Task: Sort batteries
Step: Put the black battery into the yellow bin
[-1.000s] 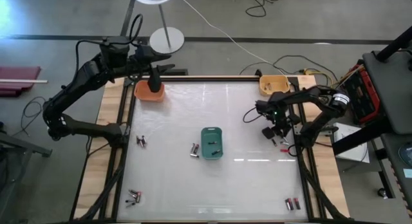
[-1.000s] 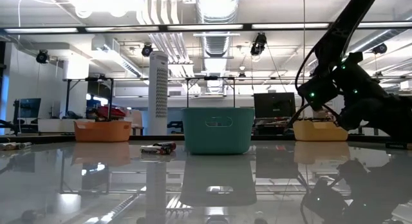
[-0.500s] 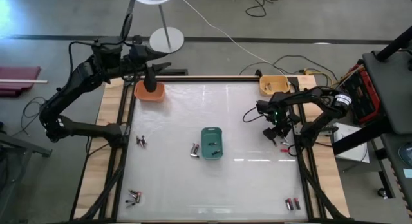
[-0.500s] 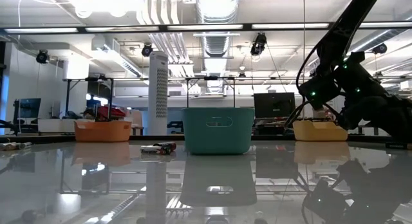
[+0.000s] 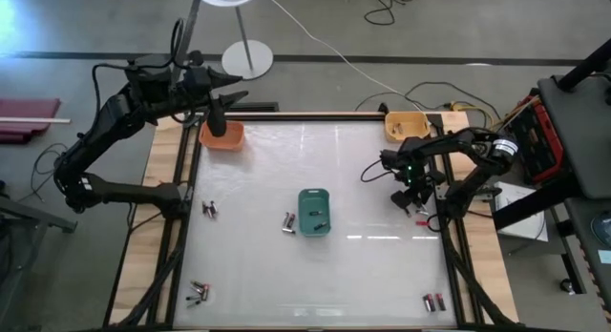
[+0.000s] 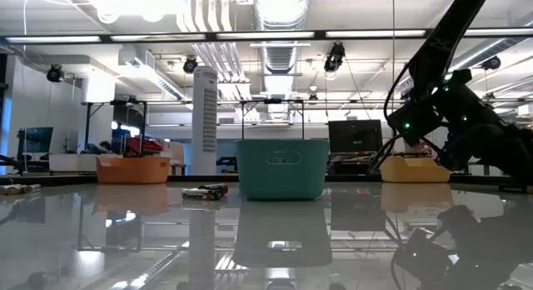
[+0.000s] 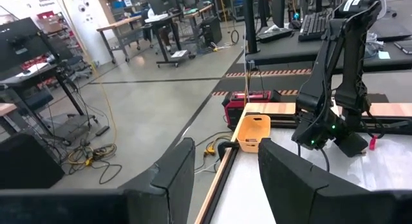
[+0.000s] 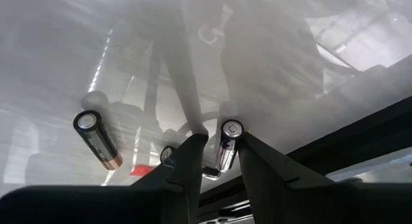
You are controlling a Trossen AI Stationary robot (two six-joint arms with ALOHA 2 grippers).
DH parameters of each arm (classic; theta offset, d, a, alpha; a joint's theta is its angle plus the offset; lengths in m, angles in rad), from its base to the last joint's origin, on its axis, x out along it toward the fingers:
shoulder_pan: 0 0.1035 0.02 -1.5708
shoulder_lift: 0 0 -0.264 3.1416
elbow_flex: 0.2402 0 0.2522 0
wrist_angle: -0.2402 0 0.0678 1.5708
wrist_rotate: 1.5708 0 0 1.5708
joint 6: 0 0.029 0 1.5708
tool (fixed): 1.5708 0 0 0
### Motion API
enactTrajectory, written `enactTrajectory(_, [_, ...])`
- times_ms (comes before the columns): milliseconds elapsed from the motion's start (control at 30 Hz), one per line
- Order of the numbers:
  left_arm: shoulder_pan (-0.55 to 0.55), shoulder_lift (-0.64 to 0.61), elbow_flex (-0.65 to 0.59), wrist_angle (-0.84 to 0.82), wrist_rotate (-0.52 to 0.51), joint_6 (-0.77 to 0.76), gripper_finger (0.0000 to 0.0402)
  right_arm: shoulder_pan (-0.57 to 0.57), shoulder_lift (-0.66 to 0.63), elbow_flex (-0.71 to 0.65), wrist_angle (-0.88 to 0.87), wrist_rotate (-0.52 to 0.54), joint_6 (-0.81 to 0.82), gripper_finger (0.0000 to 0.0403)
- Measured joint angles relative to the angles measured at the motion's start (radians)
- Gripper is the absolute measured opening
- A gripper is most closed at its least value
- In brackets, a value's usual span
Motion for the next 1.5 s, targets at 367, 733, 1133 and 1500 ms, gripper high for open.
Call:
enactTrajectory(367, [0.0, 0.003, 0.0, -0.002, 0.0, 0.015, 0.0151, 0.001, -0.008, 0.007, 0.006, 0.043, 0.031, 0.0026])
enactTrajectory(733, [0.001, 0.047, -0.001, -0.001, 0.0, 0.011, 0.0151, -0.016, -0.076, 0.239, -0.069, 0.171, 0.072, 0.0023])
enactTrajectory(1133, [0.002, 0.066, -0.001, 0.036, 0.001, -0.022, 0.0151, -0.337, -0.071, 0.689, -0.053, 0.241, 0.009, 0.0023])
enactTrajectory(1500, [0.002, 0.064, -0.001, 0.022, 0.0, -0.063, 0.0151, -0.552, 0.156, 0.763, -0.033, 0.266, -0.068, 0.0023])
